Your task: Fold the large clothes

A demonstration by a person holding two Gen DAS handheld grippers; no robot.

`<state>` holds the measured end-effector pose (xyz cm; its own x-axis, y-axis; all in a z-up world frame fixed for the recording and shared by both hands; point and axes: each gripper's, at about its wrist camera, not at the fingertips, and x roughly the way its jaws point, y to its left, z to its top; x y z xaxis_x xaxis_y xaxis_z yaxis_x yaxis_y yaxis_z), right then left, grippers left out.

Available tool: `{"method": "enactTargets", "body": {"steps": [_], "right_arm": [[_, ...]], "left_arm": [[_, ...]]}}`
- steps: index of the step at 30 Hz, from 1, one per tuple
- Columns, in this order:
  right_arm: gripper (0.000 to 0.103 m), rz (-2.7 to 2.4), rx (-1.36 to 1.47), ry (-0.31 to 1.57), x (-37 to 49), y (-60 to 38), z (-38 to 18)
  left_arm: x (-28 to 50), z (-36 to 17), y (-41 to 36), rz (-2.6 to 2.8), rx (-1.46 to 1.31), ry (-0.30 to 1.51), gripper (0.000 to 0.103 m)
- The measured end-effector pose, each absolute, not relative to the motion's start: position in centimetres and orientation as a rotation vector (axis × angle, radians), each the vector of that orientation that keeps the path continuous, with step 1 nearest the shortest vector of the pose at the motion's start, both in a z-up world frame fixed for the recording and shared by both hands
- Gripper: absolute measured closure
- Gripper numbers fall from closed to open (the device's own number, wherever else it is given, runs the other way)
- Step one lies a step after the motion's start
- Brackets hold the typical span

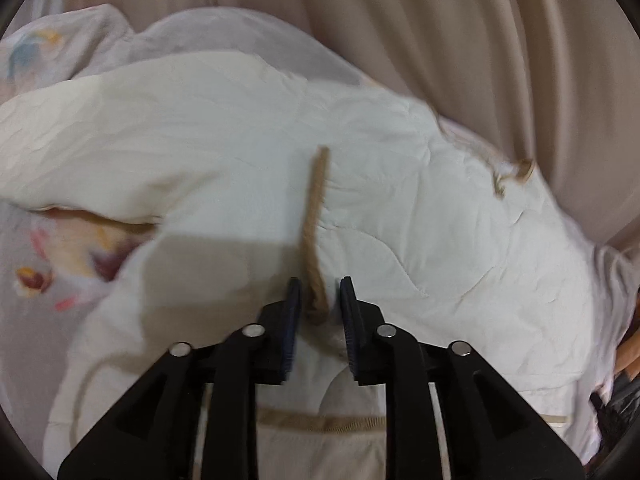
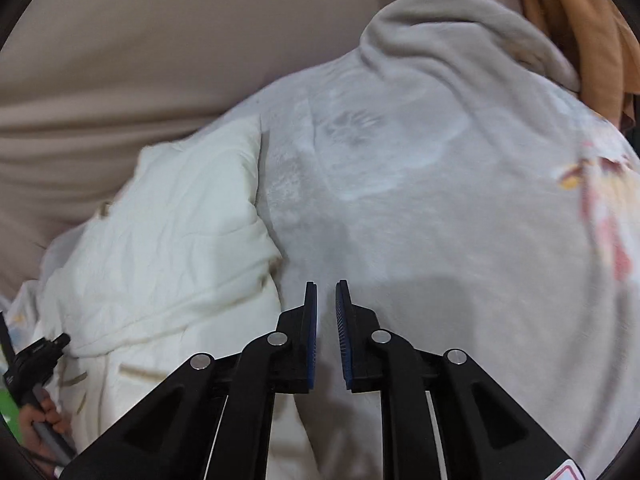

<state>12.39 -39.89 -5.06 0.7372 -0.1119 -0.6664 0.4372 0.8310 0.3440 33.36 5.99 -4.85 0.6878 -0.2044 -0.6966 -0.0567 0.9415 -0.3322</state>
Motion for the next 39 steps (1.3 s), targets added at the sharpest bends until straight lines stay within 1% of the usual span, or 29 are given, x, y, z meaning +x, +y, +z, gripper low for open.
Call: {"method": "enactTargets", "body": {"steps": [1,2,3,4,5,7,10,11,12,13,14,15,16,17,19,22,24,27,28,29,30,31,32,33,34,35,36,37,39], "right_arm": [[0.085,-0.295,0.499,0.692,10.9,-39.7,-4.7],[0.068,-0.267,0.478,0.714,9.1,-39.2,-4.4],[0.056,-0.242,0.469,0.734,7.7,-38.4,-4.3],[0.037,-0.218,0.473,0.755,6.1,-37.6,-4.5],[0.031,-0.196,0.483,0.787,4.1,-36.7,-5.1],[0.031,-0.161,0.497,0.856,2.0,-34.8,-6.4],[0.031,-0.124,0.523,0.938,0.1,-32.4,-8.9],[0.032,-0.120,0.525,0.948,0.0,-32.0,-9.4],[0.037,-0.116,0.522,0.958,0.2,-31.6,-9.8],[0.058,-0.114,0.514,0.967,0.4,-31.1,-10.1],[0.085,-0.116,0.509,0.974,0.7,-30.7,-10.3],[0.093,-0.112,0.517,0.972,0.9,-30.6,-10.3],[0.096,-0.109,0.530,0.961,0.7,-30.4,-10.1],[0.097,-0.110,0.521,0.941,0.4,-30.1,-9.4],[0.098,-0.095,0.489,0.906,-0.9,-29.6,-7.9],[0.098,-0.079,0.459,0.905,-3.8,-29.7,-6.0],[0.098,-0.079,0.441,0.946,-6.6,-29.9,-5.5],[0.098,-0.096,0.399,1.049,-12.0,-30.0,-6.3],[0.097,-0.101,0.403,1.096,-13.6,-30.1,-7.2],[0.093,-0.120,0.408,1.148,-15.5,-30.3,-8.2],[0.090,-0.148,0.403,1.179,-16.7,-30.4,-8.7],[0.083,-0.175,0.406,1.189,-17.6,-30.7,-8.9],[0.081,-0.212,0.417,1.173,-18.3,-31.1,-8.3],[0.081,-0.248,0.428,1.121,-18.6,-31.7,-7.0],[0.081,-0.267,0.437,1.067,-18.4,-32.1,-5.7],[0.078,-0.280,0.442,0.992,-17.6,-32.7,-3.9],[0.075,-0.284,0.438,0.937,-16.6,-33.2,-2.5],[0.067,-0.284,0.428,0.890,-15.5,-33.4,-1.4],[0.059,-0.261,0.412,0.820,-11.8,-33.7,0.0]], "left_arm": [[32.0,-4.1,7.3,-0.088,-0.363,0.789,0.057],[30.8,-3.6,8.3,-0.079,-0.369,0.774,0.036],[28.9,-3.2,10.0,-0.048,-0.369,0.760,0.028],[27.2,-3.2,11.5,-0.025,-0.367,0.766,0.018],[25.5,-3.6,12.9,-0.011,-0.365,0.789,0.015],[22.6,-4.8,15.1,0.020,-0.360,0.863,0.014],[18.5,-8.0,18.7,0.071,-0.440,0.999,0.015],[17.3,-9.1,19.6,0.084,-0.487,1.039,0.017],[16.4,-9.8,20.2,0.079,-0.520,1.051,0.021],[15.7,-9.9,20.2,0.071,-0.519,1.034,0.028],[15.3,-9.7,19.8,0.055,-0.480,1.033,0.050],[15.3,-9.6,19.4,0.017,-0.472,1.046,0.064],[15.1,-9.4,19.2,-0.020,-0.486,1.056,0.090],[15.0,-9.1,18.9,-0.037,-0.486,1.062,0.094],[13.7,-7.8,18.7,-0.058,-0.437,1.034,0.095],[11.5,-5.9,18.4,-0.106,-0.415,1.037,0.096],[8.6,-5.3,18.2,-0.135,-0.378,1.070,0.096],[3.1,-6.4,17.7,-0.159,-0.321,1.178,0.095],[1.3,-6.8,17.6,-0.156,-0.297,1.210,0.091],[-0.6,-7.2,17.6,-0.138,-0.285,1.242,0.087],[-1.8,-7.0,17.9,-0.114,-0.303,1.253,0.086],[-2.5,-6.5,18.2,-0.088,-0.326,1.246,0.080],[-2.8,-5.4,18.6,-0.062,-0.352,1.225,0.072],[-2.5,-3.4,18.9,-0.049,-0.388,1.161,0.067],[-1.7,-1.7,18.9,-0.052,-0.406,1.104,0.054],[-1.0,0.1,18.8,-0.059,-0.414,1.038,0.041],[0.4,1.9,18.2,-0.081,-0.419,0.973,0.035],[2.0,3.0,17.2,-0.125,-0.426,0.929,0.030],[5.5,3.4,14.5,-0.179,-0.425,0.895,0.025]]}}
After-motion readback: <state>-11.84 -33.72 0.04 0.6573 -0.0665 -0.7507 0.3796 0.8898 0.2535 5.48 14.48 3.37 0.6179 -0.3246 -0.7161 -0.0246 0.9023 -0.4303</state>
